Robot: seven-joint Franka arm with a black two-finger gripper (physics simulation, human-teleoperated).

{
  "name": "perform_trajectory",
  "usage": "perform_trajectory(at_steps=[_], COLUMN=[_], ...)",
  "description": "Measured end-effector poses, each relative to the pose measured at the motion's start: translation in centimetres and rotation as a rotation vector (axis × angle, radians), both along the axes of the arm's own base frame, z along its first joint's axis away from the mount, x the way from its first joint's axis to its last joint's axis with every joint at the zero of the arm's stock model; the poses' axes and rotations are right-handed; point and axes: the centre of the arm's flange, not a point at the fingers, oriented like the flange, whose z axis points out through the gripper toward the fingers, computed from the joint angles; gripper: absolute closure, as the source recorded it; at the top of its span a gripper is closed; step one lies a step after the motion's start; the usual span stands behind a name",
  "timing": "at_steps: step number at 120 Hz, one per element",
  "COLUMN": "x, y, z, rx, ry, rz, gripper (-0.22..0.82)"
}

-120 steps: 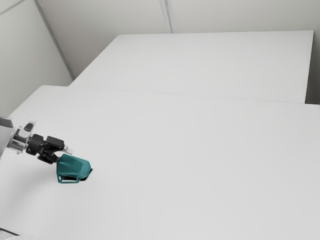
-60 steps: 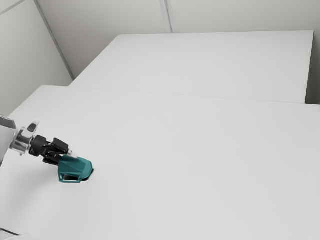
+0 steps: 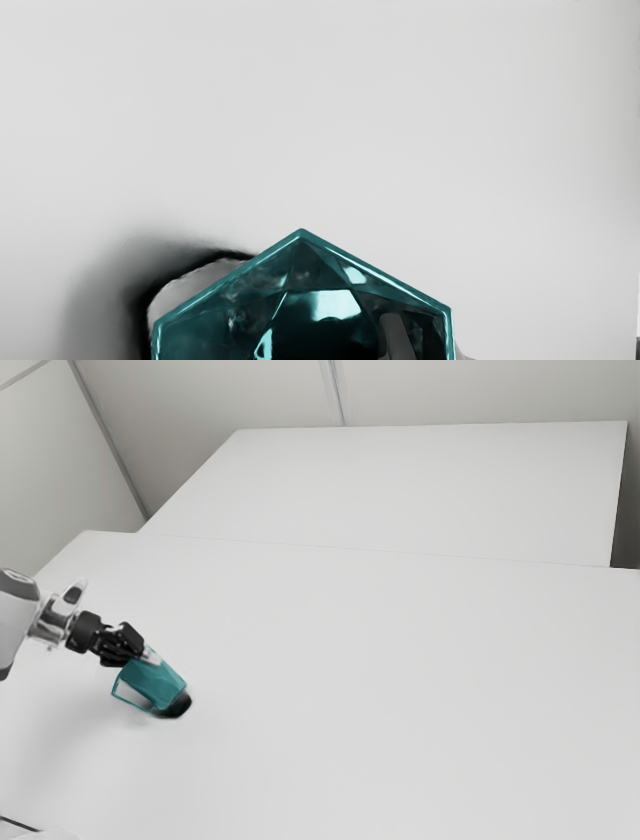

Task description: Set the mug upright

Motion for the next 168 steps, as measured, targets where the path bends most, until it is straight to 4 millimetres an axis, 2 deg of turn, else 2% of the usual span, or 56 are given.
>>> perform_trajectory(at_steps=[36, 66, 110, 134, 168], x=[4.3, 7.3, 10.1, 11.2, 12.0], y=[-2.2, -4.9, -10.3, -13.1, -16.1], z=[4.6, 8.1, 11.0, 12.0, 10.8], rx=[0.092, 0.24, 0.434, 0.525, 0.623], ry=[-0.031, 0.034, 0.177, 0.248, 0.351], rz=[-0.104, -0.231, -0.318, -0.316, -0.273], gripper=[0.77, 0.78, 0.79, 0.79, 0.79])
